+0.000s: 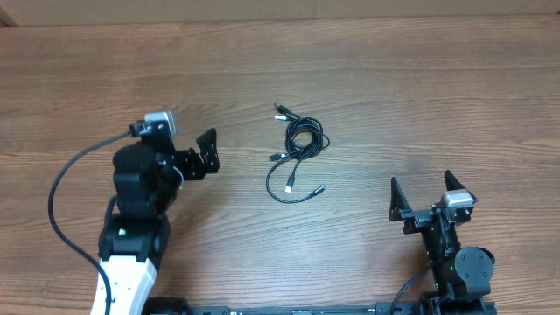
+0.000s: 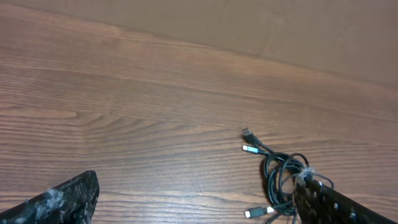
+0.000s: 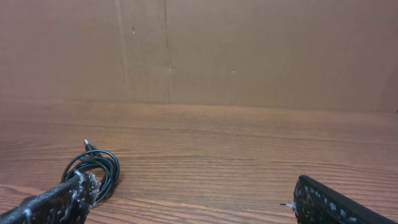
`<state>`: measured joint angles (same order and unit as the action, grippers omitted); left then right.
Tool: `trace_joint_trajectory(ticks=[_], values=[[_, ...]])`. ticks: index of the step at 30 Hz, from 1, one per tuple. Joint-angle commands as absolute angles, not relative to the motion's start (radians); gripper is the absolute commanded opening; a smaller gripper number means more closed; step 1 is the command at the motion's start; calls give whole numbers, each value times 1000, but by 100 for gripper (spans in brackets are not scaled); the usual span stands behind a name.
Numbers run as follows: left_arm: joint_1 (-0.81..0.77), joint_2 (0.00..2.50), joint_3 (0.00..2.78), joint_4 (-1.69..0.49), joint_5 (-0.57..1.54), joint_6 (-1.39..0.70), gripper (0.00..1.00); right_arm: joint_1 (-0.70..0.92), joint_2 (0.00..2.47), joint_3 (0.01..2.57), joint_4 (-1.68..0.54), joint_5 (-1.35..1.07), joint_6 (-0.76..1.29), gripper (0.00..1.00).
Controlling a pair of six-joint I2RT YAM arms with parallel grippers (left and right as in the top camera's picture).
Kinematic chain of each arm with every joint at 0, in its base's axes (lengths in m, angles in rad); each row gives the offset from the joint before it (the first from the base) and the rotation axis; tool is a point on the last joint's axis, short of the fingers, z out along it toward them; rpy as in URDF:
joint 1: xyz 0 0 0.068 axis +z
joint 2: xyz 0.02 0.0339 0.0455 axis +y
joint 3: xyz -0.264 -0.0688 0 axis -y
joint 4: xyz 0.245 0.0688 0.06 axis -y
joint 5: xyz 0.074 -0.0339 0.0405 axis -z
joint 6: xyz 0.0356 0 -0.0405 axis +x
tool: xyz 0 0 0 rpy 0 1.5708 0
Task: Untangle cables
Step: 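Raise the left arm and move its gripper toward the black cable bundle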
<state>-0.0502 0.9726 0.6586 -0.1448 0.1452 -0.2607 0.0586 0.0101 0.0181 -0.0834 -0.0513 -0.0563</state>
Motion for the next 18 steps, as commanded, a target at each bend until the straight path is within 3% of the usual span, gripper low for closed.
trace_joint_trajectory(ticks=[1, 18], values=[[-46, 1053, 759, -176, 123, -277, 100, 51, 3, 8, -79, -47, -61, 100], [-175, 1143, 828, -297, 120, -278, 100, 51, 3, 8, -78, -47, -59, 100]])
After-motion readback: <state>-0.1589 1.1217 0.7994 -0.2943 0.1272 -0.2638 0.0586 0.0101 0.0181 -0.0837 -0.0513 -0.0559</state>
